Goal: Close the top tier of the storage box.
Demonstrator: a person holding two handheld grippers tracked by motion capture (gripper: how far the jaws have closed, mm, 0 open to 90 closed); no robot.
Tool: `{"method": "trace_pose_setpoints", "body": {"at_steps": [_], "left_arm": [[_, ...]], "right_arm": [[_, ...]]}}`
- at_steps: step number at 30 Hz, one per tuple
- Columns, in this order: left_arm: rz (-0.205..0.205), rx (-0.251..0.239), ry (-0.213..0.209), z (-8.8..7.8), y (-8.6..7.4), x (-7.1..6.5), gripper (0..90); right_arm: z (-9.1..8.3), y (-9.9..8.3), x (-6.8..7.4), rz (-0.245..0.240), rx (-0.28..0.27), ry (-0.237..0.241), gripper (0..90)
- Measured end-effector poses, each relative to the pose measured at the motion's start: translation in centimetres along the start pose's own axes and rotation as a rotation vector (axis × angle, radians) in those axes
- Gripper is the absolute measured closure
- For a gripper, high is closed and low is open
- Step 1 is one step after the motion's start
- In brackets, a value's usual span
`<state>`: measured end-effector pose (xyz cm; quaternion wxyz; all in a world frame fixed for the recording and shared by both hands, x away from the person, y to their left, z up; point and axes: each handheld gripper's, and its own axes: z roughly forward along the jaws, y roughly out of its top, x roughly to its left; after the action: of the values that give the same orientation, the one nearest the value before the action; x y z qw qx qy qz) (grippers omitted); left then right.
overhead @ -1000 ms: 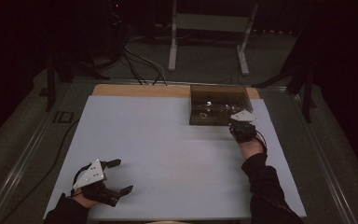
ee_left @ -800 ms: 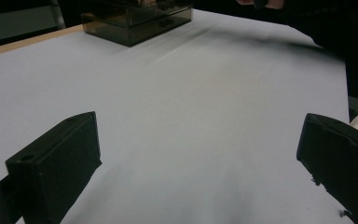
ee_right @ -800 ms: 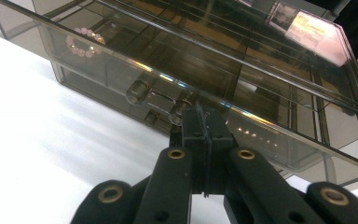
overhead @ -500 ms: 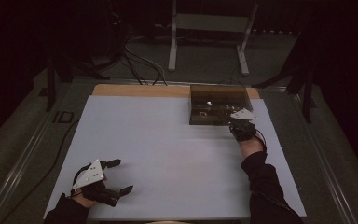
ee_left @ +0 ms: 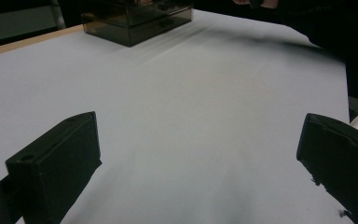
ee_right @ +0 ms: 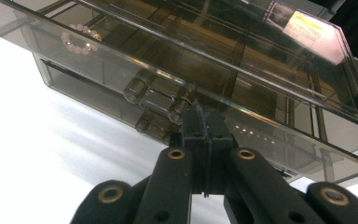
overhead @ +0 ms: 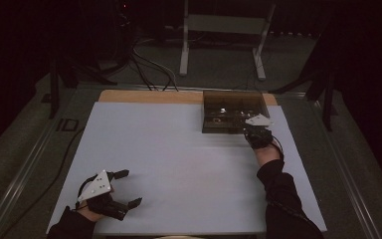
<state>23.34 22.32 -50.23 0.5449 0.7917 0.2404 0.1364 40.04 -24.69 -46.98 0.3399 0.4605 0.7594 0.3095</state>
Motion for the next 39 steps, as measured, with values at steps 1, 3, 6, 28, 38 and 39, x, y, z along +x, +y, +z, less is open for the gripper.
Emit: {"method": "trace_pose_setpoints", "body": {"at_steps": [1,3,6,28,38,39], "left_arm": [[-0.001,0.0,0.0,0.0,0.0,0.0,1.0],[-0.001,0.0,0.0,0.0,0.0,0.0,1.0],[0.0,0.001,0.0,0.0,0.0,0.0,1.0],[0.0,-0.001,0.001,0.0,0.0,0.1,1.0],[0.001,0.001,0.001,-0.1,0.0,0.1,1.0],[0.002,0.002,0.001,0.0,0.0,0.1,1.0]], "right_arm": [[0.1,0.0,0.0,0.0,-0.001,-0.002,90.0],[0.1,0.1,0.0,0.0,0.0,-0.002,90.0],[0.2,0.1,0.0,0.0,0.001,-0.002,90.0],[0.9,0.6,-0.2,0.007,0.004,-0.004,90.0],[1.3,0.9,-0.3,0.009,0.004,-0.007,90.0],[1.3,0.9,-0.3,0.009,0.004,-0.007,90.0]]}}
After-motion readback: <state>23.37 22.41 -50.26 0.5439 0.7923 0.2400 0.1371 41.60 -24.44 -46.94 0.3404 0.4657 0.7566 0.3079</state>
